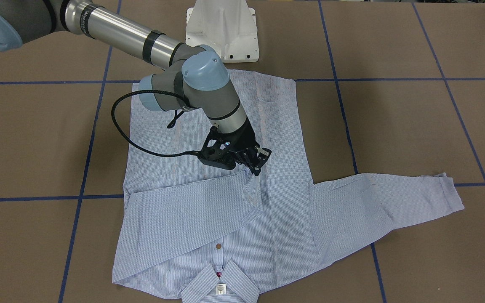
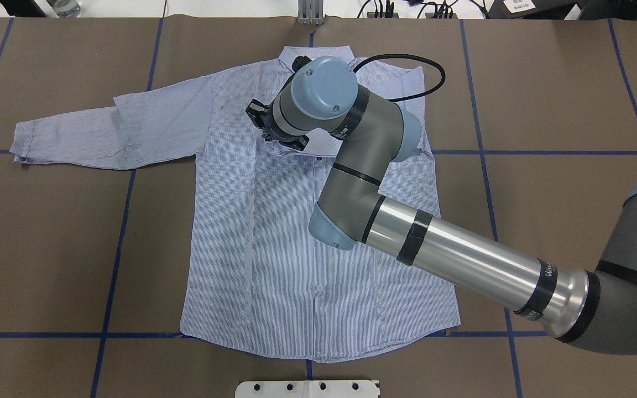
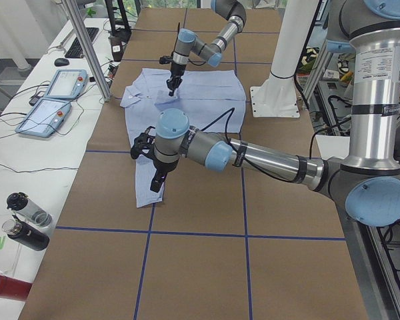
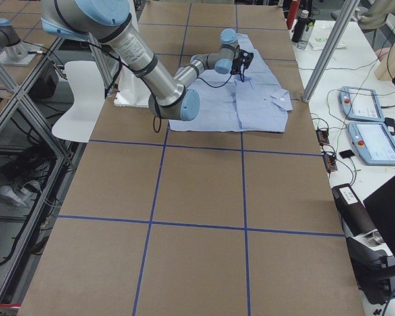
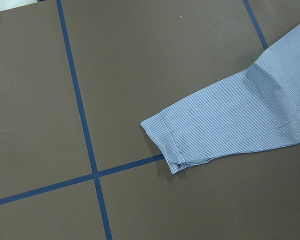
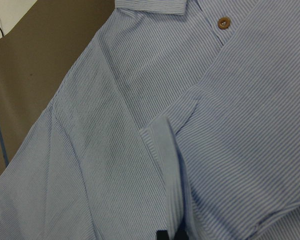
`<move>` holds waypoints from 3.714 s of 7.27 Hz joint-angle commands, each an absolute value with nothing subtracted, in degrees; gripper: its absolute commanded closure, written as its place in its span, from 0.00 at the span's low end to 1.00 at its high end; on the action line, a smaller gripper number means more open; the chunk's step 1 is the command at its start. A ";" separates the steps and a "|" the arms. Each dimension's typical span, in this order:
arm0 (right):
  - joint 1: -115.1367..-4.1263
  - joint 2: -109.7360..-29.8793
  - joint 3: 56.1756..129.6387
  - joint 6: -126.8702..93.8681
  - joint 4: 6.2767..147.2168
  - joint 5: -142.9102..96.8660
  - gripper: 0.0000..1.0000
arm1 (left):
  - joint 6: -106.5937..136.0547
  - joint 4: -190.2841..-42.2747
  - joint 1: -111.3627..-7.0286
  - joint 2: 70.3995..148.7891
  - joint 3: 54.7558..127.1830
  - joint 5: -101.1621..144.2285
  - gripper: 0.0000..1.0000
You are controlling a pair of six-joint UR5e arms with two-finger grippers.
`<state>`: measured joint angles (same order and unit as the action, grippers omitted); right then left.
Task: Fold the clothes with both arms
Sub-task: 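Lay the sleeve cuff near the collar and open the right gripper, then lower the left gripper to the other sleeve cuff while the right gripper hovers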
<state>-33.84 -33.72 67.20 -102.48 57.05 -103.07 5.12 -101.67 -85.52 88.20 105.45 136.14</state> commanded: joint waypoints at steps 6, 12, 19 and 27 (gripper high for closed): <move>-34.45 -37.40 72.91 -112.85 57.74 -102.13 0.01 | 27.84 -130.77 -71.73 97.34 82.42 135.61 0.00; -34.72 -44.82 79.45 -112.50 57.83 -102.22 0.01 | 33.13 -135.42 -70.06 104.15 65.32 135.70 0.14; -34.89 -45.88 79.37 -112.24 57.57 -102.22 0.01 | 34.10 -136.32 -68.64 103.36 64.43 135.79 0.41; -34.89 -45.88 79.63 -112.24 57.66 -102.22 0.01 | 34.37 -136.41 -67.50 103.36 64.16 135.88 1.00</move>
<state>-34.89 -45.87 79.60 -112.24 57.66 -102.22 34.33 -136.41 -67.54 103.36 64.08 135.85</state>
